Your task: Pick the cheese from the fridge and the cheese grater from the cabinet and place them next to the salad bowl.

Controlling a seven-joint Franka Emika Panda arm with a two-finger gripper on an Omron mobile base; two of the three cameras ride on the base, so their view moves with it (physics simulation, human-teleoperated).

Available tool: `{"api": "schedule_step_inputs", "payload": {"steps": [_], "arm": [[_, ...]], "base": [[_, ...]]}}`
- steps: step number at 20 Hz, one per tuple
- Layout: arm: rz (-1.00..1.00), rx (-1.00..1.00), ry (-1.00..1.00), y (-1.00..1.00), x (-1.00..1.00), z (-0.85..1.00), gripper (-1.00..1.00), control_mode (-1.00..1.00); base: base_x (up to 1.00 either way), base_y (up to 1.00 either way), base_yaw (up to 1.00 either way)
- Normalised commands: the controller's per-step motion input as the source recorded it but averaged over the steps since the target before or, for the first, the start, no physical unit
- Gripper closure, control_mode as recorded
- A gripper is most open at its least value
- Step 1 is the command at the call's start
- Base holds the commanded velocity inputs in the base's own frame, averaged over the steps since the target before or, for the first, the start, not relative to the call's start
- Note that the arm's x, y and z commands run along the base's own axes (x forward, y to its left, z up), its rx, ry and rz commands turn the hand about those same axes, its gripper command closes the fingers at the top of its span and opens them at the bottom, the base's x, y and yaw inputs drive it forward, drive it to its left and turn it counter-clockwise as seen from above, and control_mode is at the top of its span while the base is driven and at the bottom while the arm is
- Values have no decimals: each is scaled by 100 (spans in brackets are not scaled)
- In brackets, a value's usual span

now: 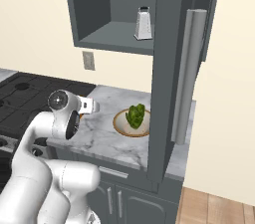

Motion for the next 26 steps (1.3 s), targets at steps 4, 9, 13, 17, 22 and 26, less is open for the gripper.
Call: {"api": "schedule_step_inputs", "payload": {"steps": [4,9,13,17,22,26], "arm": [[2,0,-23,-44,-1,-38,100,-100],[-5,0,-4,-21,0,-23,100,-100],[0,-7,9,7,1,-1,100,-100],[-2,-6,1,6,3,-17,100,-100],[-10,-5,0,0,0,-52,100,-100],[-10,0,0,0,3,-44,100,-100]], "base": [[0,0,0],[0,0,0],[0,0,0],[0,0,0],[0,0,0],[0,0,0]]}}
